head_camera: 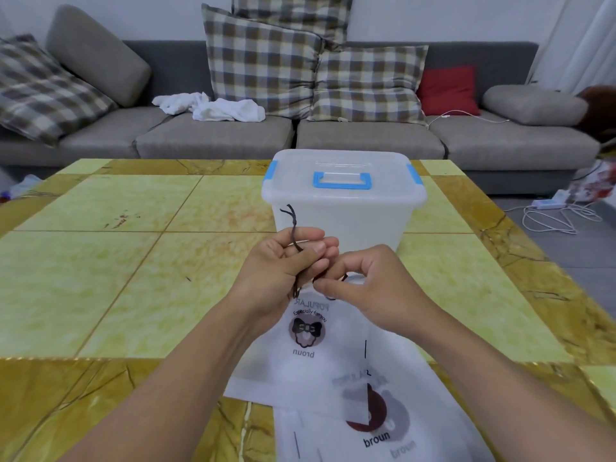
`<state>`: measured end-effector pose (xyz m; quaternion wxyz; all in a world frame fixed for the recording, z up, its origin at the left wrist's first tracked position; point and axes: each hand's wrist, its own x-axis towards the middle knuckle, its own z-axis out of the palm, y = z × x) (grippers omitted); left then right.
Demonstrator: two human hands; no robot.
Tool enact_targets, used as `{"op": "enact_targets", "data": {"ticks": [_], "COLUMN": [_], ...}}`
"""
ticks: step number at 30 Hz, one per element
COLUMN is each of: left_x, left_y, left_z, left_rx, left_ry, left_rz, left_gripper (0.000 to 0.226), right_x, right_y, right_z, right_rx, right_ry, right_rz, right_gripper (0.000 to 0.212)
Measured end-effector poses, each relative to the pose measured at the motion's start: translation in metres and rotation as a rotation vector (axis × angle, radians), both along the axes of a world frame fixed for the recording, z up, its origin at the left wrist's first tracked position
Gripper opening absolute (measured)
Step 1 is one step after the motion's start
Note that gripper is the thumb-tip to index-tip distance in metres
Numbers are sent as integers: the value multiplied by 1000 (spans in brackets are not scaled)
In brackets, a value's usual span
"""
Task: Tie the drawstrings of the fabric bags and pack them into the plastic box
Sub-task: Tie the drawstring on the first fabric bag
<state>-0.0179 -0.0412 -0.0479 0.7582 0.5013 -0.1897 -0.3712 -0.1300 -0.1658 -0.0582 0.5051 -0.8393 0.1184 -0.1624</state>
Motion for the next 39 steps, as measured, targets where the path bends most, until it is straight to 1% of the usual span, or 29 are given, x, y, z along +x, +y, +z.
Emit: {"op": "enact_targets", "data": {"ticks": [4,5,12,16,20,23,24,26,28,31,33,34,35,36,39], "left_x": [0,1,3,3,0,-2,-3,-2,0,1,1,1,1,1,2], "left_y": [2,2,-1,-3,-2,-3,-3,-4,-4,-3,-4,-4,-5,-5,-4], "left_z": [1,1,-1,-1,0,-1,-1,-1,-2,-2,-2,-2,-3,-3,-3], "left_rx": [-2,-8,-55,-72,-87,-96,-98,-100,-102,-112,-114,-114,-114,-115,-98], "left_ry": [-10,0,-41,-91,-121,-144,-146,-150,-142,-130,-132,-133,-134,-135,-145], "left_rz": [-17,-16,58,87,71,33,29,30,35,38,42,44,44,42,47], "left_gripper": [11,11,17,20,21,21,21,20,20,20,20,21,21,21,22], "right_x": [3,3,3,4,5,5,6,6,4,0,1,1,2,2,3], "right_y": [0,0,-6,-5,-4,-1,0,-1,-5,-11,-13,-13,-14,-14,-13], "right_z": [-2,-1,-2,-2,3,3,3,6,11,16,16,16,16,15,5], "right_rx": [-142,-149,-72,-4,87,141,205,422,687,986,1163,1214,1209,1157,888], "right_ry": [-99,-130,-236,-212,-108,-86,-90,-90,-87,-83,-107,-121,-128,-124,-121], "right_rz": [-133,-156,-243,-259,-242,-236,-228,-183,-73,83,102,93,75,49,-80], "right_gripper": [9,10,14,21,14,23,24,27,31,40,41,39,34,30,23]}}
